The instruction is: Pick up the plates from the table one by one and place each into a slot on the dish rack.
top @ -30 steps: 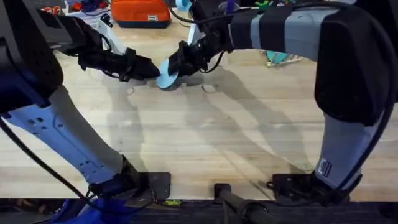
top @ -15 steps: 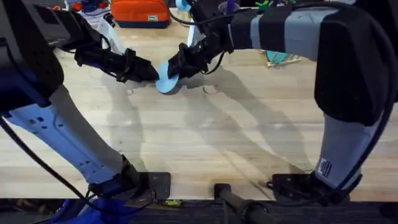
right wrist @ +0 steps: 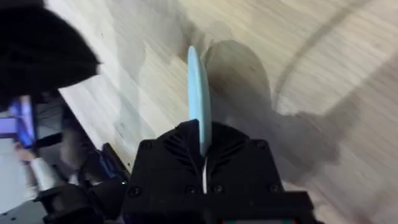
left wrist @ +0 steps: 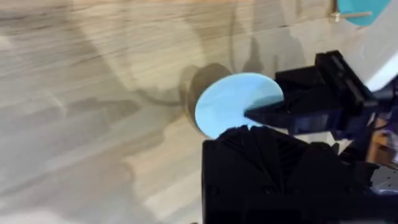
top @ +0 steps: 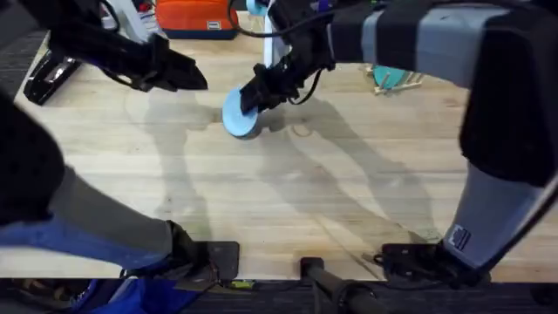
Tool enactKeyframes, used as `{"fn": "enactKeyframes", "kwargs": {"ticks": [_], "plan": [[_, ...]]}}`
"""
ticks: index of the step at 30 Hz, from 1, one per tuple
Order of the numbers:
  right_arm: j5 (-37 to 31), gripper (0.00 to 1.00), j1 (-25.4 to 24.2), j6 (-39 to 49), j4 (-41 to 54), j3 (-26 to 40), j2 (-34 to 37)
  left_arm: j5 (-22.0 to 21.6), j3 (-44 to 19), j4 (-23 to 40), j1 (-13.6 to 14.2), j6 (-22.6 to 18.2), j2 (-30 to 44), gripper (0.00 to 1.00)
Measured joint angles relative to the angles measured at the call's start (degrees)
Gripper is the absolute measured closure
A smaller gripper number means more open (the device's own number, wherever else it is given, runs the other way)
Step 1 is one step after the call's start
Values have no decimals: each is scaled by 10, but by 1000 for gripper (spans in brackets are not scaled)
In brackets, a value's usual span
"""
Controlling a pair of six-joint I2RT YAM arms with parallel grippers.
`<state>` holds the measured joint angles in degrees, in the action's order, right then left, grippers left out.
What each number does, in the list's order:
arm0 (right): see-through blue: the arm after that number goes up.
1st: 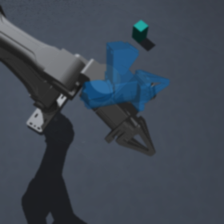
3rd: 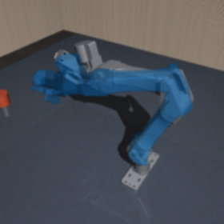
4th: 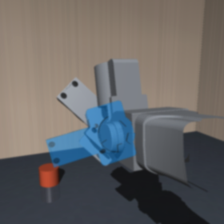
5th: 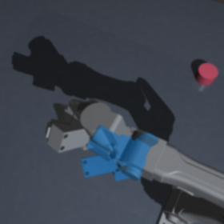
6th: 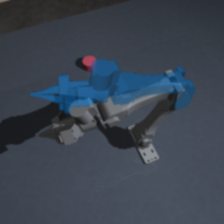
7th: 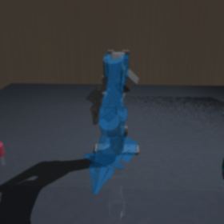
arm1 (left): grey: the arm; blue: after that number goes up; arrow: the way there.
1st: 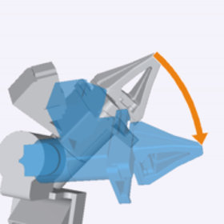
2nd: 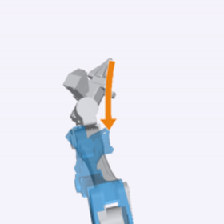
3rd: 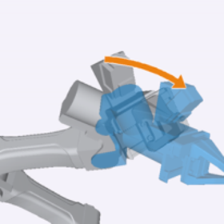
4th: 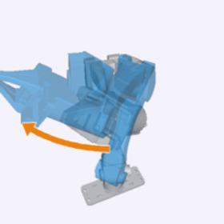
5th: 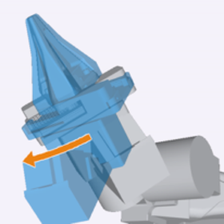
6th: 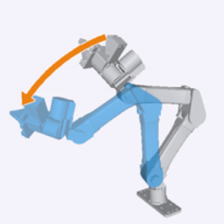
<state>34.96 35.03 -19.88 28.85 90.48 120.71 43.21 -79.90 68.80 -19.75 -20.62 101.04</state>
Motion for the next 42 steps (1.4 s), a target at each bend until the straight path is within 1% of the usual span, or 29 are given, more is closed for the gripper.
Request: {"fn": "enactKeyframes", "kwargs": {"ticks": [4,9,16,21,25,29,33,34,35,38,39,40,42], "plan": [[-34,971,0,38,27,0,-37,-13,-1,22,0,0,-61,960],[-93,971,0,85,60,0,-92,-31,-1,50,0,-1,-130,960],[-173,971,-4,143,106,0,-171,-67,-1,98,0,0,-233,960],[-217,971,-20,171,146,0,-221,-99,-1,135,0,0,-301,960],[-263,971,-37,191,183,0,-259,-124,-1,154,0,0,-346,960],[-324,970,-49,206,213,0,-292,-139,-1,171,0,2,-384,956],[-387,970,-51,223,241,0,-325,-145,-1,184,0,5,-414,907],[-403,970,-51,226,248,0,-334,-146,-1,186,0,4,-420,833],[-416,970,-51,229,253,0,-342,-147,-1,188,0,5,-425,688],[-447,970,-52,234,264,0,-367,-148,-1,190,0,7,-435,202],[-453,970,-52,234,266,0,-376,-148,-1,190,0,9,-437,66],[-457,970,-52,235,269,0,-382,-148,-1,191,0,10,-437,21],[-464,970,-52,238,274,0,-397,-148,-1,191,0,11,-437,9]]}}
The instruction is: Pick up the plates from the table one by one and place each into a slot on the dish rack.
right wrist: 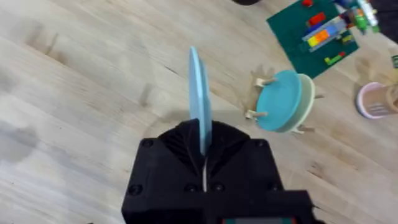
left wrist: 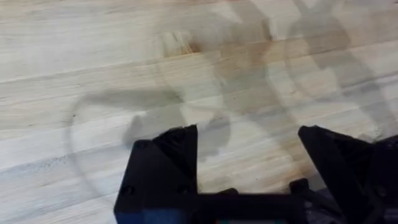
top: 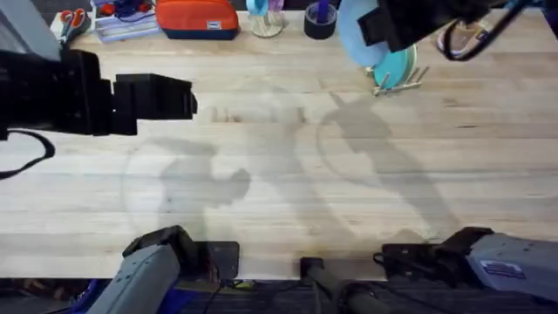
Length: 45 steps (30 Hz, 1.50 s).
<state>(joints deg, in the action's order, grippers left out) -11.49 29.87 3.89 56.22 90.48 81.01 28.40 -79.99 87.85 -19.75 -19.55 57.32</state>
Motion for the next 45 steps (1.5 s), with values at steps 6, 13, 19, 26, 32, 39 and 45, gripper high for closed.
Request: {"fn": "enactKeyframes", "kwargs": {"ticks": [6,13,19,26,32,39,45], "plan": [[-12,970,0,4,12,0,-35,0,0,0,0,0,0,7],[-55,971,0,5,25,0,-68,0,0,0,0,0,0,7],[-81,971,0,5,42,0,-88,0,0,0,0,0,0,7],[-106,970,-3,5,59,0,-111,0,0,0,0,0,0,7],[-112,970,-24,5,66,0,-131,0,0,0,0,0,0,7],[-112,971,-63,5,86,0,-150,0,0,0,0,0,0,7],[-112,971,-86,5,117,0,-153,0,0,0,0,0,0,7]]}}
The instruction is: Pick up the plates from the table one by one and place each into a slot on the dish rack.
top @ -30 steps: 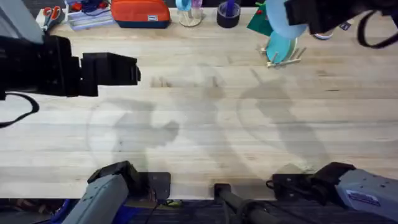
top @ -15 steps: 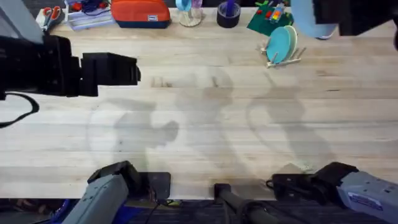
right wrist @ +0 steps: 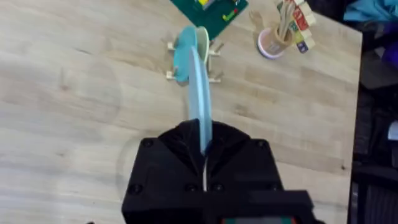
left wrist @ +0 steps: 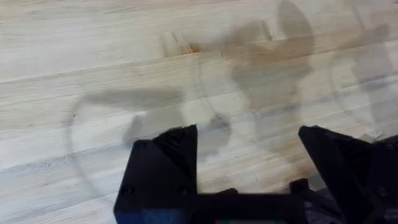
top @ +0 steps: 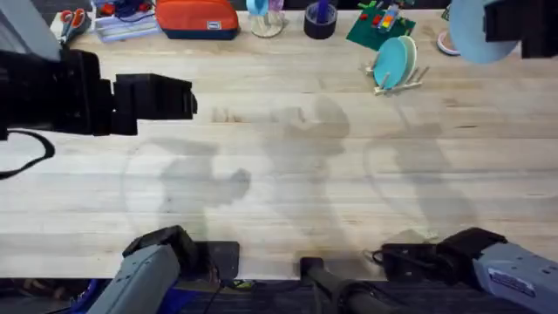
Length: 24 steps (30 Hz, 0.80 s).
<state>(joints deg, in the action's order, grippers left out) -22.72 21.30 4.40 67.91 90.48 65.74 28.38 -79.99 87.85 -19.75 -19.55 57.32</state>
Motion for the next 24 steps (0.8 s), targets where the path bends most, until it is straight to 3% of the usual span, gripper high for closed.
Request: {"fn": "enactKeyframes", "kwargs": {"ticks": [13,24], "plan": [[3,971,-44,3,14,0,0,0,0,0,0,0,0,7],[103,971,-144,42,13,0,0,0,0,0,0,0,0,7]]}}
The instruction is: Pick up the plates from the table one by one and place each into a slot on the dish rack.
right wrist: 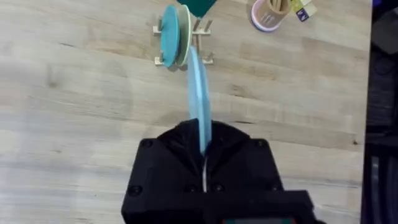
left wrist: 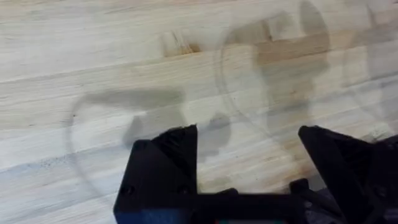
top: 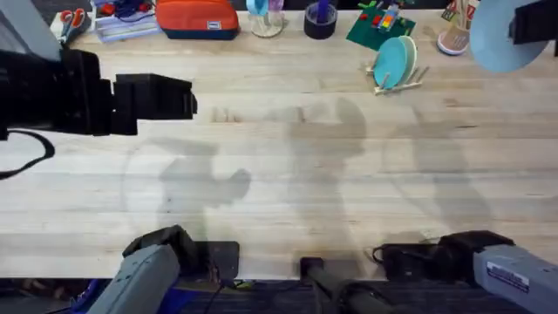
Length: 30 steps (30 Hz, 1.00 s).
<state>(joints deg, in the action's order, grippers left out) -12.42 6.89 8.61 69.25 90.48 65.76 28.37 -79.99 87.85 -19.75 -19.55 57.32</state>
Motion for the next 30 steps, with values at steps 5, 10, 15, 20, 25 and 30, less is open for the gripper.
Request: {"fn": "enactKeyframes", "kwargs": {"ticks": [5,10,15,20,25,30], "plan": [[31,971,-49,15,0,0,1,-1,0,0,0,0,0,7],[40,971,-88,34,0,0,21,-1,0,0,0,0,0,7],[45,971,-109,50,-3,0,48,-1,0,0,0,0,0,7],[102,971,-142,58,-34,0,74,-1,0,0,0,0,0,8],[142,971,-176,71,-37,0,102,-1,0,0,0,0,0,8],[154,971,-196,80,-50,0,138,-1,0,0,0,0,0,7]]}}
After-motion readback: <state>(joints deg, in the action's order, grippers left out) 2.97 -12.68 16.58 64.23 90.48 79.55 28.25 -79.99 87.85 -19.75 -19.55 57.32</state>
